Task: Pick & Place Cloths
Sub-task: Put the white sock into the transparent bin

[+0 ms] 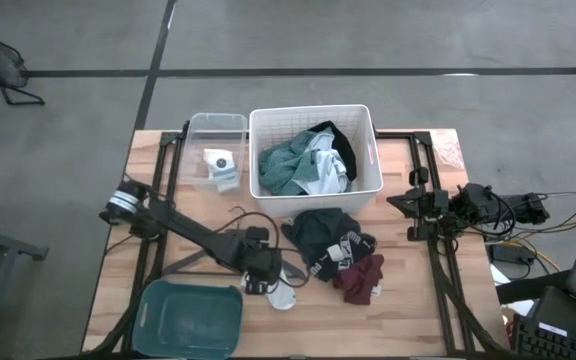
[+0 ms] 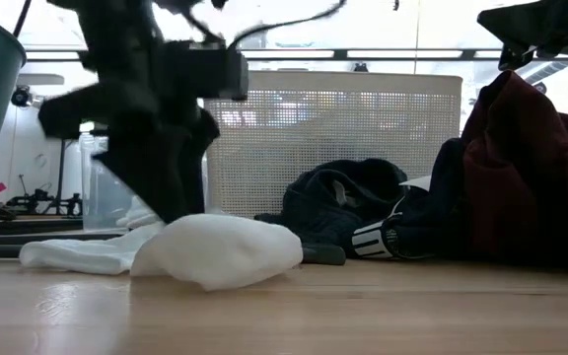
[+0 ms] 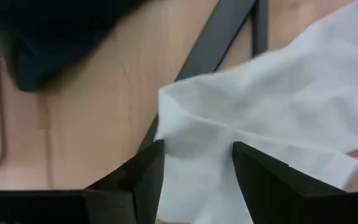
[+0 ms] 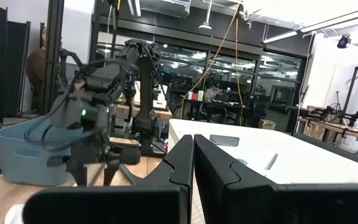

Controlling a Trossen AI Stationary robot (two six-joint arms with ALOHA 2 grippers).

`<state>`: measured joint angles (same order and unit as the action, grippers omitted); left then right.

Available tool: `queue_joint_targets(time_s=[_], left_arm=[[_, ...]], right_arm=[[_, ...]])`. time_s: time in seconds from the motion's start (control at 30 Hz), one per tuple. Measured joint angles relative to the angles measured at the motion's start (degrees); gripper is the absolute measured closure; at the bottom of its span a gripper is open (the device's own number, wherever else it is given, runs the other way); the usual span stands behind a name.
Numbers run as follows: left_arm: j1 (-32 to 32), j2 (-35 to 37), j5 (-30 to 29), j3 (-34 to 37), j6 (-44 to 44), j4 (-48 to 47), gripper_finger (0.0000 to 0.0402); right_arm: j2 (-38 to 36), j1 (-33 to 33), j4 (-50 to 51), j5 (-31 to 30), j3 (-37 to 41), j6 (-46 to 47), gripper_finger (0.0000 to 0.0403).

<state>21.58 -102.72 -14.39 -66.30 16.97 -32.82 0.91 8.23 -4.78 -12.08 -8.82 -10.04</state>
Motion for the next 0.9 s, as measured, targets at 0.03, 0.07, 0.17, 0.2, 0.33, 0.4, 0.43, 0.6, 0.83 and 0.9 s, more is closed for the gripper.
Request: queue_joint_targets(time_s=[0.03, 0.07, 0.17, 0.2, 0.33, 0.4, 0.43, 0.6, 0.83, 0.9], left_arm=[[-0.02, -0.69, 0.00, 0.00, -0.02, -0.04, 0.0207], [-0.02, -1.27, 0.09, 0.00, -0.11, -0.09, 0.0207], [0.00, -2.09, 0.53, 0.00, -0.57, -0.06, 0.0207], [0.00, -2.25, 0.81, 0.00, -0.59, -0.05, 0.0207], [0.00, -2.30, 1.48, 0.00, -0.63, -0.11, 0.0213], [-0.02, -2.13, 1.51, -0.01, -0.66, -0.13, 0.0225], [-0.02, -2.10, 1.49, -0.09, -0.72, -0.22, 0.0234], [-0.02, -2.08, 1.53, -0.46, -1.01, -0.16, 0.0303], [0.02, -2.03, 1.77, -0.48, -3.67, -0.20, 0.0391], [0.04, -2.03, 1.79, -1.03, -3.76, -1.68, 0.0388]], right_arm=[[0.00, 0.02, 0.00, 0.00, 0.00, 0.00, 0.0394], [-0.02, 0.02, 0.00, 0.00, 0.00, 0.00, 0.0394], [-0.01, 0.01, 0.00, 0.00, 0.00, 0.00, 0.0394], [-0.01, 0.00, 0.00, 0.00, 0.00, 0.00, 0.0394], [-0.02, 0.01, 0.00, 0.00, 0.00, 0.00, 0.0394], [-0.02, 0.01, 0.00, 0.00, 0.00, 0.00, 0.0394], [-0.02, 0.00, 0.00, 0.00, 0.00, 0.00, 0.0394], [-0.02, 0.01, 0.00, 0.00, 0.00, 0.00, 0.0394], [-0.02, 0.00, 0.00, 0.00, 0.00, 0.00, 0.0394], [-0.02, 0.02, 0.00, 0.00, 0.00, 0.00, 0.0394]])
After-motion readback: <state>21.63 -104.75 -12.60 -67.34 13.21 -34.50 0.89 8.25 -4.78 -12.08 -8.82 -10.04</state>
